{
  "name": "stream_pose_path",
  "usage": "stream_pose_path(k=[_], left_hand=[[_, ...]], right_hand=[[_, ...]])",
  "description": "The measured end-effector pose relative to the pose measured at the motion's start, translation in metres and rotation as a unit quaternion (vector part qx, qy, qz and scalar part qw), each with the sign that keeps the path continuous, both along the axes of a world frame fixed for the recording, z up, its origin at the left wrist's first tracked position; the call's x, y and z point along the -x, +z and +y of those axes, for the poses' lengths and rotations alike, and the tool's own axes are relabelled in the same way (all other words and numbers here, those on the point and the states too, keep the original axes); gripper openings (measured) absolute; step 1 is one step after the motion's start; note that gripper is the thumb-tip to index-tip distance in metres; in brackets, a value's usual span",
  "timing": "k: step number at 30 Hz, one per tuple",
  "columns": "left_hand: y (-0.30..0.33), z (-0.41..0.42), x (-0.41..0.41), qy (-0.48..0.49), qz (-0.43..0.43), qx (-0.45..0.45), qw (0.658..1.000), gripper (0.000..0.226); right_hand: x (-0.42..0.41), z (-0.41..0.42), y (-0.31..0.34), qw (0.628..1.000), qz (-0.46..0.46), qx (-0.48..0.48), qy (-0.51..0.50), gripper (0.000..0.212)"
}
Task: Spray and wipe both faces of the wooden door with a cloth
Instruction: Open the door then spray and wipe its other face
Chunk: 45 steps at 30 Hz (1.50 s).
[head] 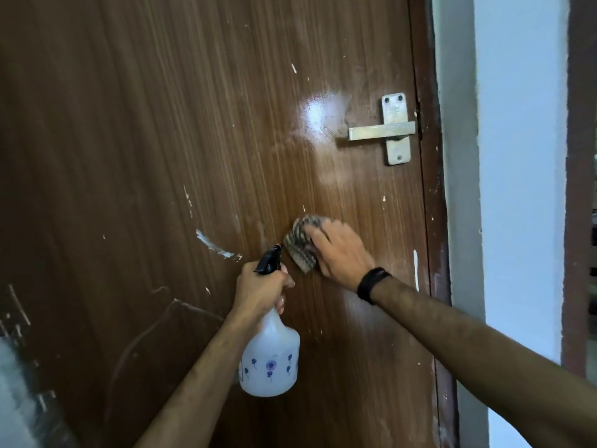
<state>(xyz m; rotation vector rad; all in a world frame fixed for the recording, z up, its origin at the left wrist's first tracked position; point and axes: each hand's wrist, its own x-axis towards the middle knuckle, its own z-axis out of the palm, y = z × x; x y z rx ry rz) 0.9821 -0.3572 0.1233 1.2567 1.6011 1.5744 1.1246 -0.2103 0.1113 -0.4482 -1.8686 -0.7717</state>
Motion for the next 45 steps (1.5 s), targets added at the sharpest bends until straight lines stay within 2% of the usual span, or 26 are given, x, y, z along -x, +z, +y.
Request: stream_pose_path(k=[4,7,9,12,14,16,18,20,22,24,26,28,30,32,34,37,41,43,45], left_hand=[[0.006,-0.005,0.009,0.012,-0.004,-0.009,1.0,0.014],[0.006,-0.009,0.02,0.03,-0.003,-0.017,0.999,0.013],[0.002,-0.013,0.029,0.05,-0.003,-0.016,0.999,0.012],[-0.007,-0.017,0.037,0.075,0.002,-0.009,0.997,0.01],[-0.012,-0.019,0.038,0.082,-0.001,-0.008,0.997,0.009],[-0.014,-0.02,0.037,0.089,0.002,-0.004,0.996,0.009],[-0.014,-0.021,0.037,0.095,0.007,-0.004,0.995,0.01],[-0.011,-0.022,0.038,0.096,0.007,-0.007,0.995,0.01],[-0.007,-0.025,0.039,0.105,0.002,-0.016,0.994,0.01],[-0.005,-0.03,0.042,0.119,-0.005,-0.023,0.993,0.01],[-0.006,-0.036,0.046,0.128,-0.004,-0.018,0.992,0.012],[-0.007,-0.044,0.052,0.14,-0.003,-0.008,0.99,0.014],[-0.007,-0.049,0.056,0.147,-0.006,0.0,0.989,0.014],[-0.006,-0.053,0.058,0.153,-0.01,0.003,0.988,0.012],[-0.004,-0.055,0.058,0.158,-0.023,-0.002,0.987,0.011],[0.002,-0.055,0.058,0.161,-0.033,-0.011,0.986,0.01],[0.008,-0.051,0.064,0.169,-0.026,-0.012,0.985,0.008],[0.009,-0.049,0.068,0.172,-0.027,-0.014,0.985,0.007],[0.007,-0.048,0.069,0.177,-0.026,-0.014,0.984,0.009]], right_hand=[[0.025,-0.007,0.064,0.997,0.077,0.005,-0.008,0.031],[0.038,-0.01,0.065,0.995,0.098,0.006,-0.007,0.034],[0.04,-0.01,0.042,0.999,0.038,-0.01,0.005,0.042],[0.04,-0.011,-0.002,0.992,-0.12,-0.029,0.009,0.057],[0.042,-0.012,-0.018,0.988,-0.155,-0.023,0.018,0.056],[0.048,-0.014,-0.009,0.99,-0.135,-0.017,0.023,0.055],[0.059,-0.016,0.02,0.997,-0.077,-0.01,0.023,0.054],[0.072,-0.022,0.056,0.999,-0.023,-0.004,0.028,0.043],[0.082,-0.025,0.08,0.999,-0.014,-0.021,0.028,0.033],[0.084,-0.025,0.083,0.999,-0.019,-0.035,0.028,0.033],[0.081,-0.025,0.061,0.996,-0.066,-0.048,0.033,0.041],[0.079,-0.025,0.031,0.984,-0.159,-0.061,0.047,0.052],[0.08,-0.026,0.007,0.968,-0.237,-0.069,0.054,0.053],[0.085,-0.026,0.005,0.961,-0.259,-0.074,0.063,0.05],[0.092,-0.027,0.023,0.968,-0.229,-0.076,0.061,0.047],[0.111,-0.033,0.07,0.987,-0.136,-0.066,0.053,0.051],[0.13,-0.043,0.105,0.993,-0.068,-0.08,0.053,0.038],[0.129,-0.043,0.095,0.992,-0.079,-0.09,0.052,0.04],[0.123,-0.039,0.069,0.984,-0.143,-0.085,0.063,0.045]])
